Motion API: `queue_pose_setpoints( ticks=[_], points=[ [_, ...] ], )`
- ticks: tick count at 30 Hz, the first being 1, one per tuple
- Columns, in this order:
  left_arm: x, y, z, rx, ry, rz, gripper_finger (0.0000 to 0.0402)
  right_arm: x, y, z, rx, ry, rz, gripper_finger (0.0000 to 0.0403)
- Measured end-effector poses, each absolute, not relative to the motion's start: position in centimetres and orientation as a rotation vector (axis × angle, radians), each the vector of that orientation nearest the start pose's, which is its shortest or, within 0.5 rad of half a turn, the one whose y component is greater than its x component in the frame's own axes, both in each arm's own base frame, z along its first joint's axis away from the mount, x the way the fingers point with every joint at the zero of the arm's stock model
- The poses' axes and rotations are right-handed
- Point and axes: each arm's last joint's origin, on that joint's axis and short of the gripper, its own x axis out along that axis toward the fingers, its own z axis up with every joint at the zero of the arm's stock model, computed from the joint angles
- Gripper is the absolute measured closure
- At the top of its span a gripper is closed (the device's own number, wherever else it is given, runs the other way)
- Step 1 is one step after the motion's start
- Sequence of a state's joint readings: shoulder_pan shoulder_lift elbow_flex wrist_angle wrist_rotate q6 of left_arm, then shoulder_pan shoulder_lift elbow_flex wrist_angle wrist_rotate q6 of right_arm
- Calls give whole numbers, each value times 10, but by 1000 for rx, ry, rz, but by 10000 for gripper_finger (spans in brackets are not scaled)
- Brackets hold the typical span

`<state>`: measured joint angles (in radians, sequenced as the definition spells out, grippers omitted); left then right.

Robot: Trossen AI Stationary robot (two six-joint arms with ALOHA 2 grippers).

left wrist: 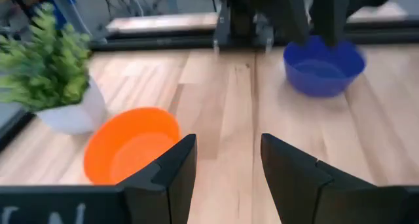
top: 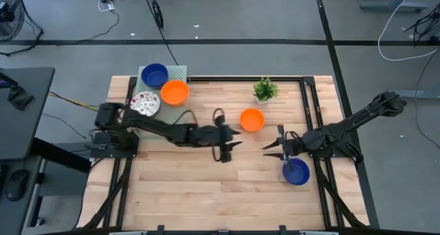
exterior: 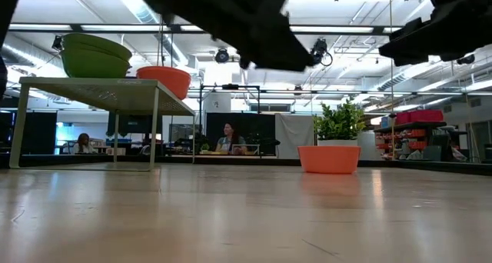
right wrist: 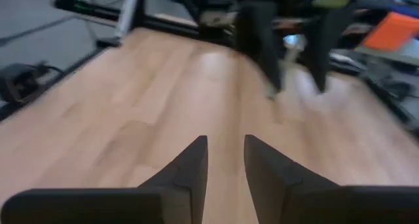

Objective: Pick & Place Mini bowls
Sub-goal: Stack the orange bowl on the orange bowls on the shelf

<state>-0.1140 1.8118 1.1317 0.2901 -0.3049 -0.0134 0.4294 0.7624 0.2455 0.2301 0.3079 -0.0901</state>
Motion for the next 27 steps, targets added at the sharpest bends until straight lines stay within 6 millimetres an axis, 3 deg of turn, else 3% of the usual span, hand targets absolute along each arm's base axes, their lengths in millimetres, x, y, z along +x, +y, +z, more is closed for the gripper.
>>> queue_pose_setpoints(
  ticks=[7, 13, 23, 27],
  points=[
    [450, -16, 196, 105, 534, 145, 225, 136, 50, 194, -171, 289, 46, 301],
    [475, 9, 179, 133, 582, 56, 225, 132, 48, 193, -165, 304, 15, 301],
    [477, 45, 142, 90, 702, 68, 225, 132, 47, 191, -133, 324, 9, 301],
    [477, 51, 143, 95, 708, 93, 225, 132, 47, 191, -129, 329, 7, 301]
  ],
)
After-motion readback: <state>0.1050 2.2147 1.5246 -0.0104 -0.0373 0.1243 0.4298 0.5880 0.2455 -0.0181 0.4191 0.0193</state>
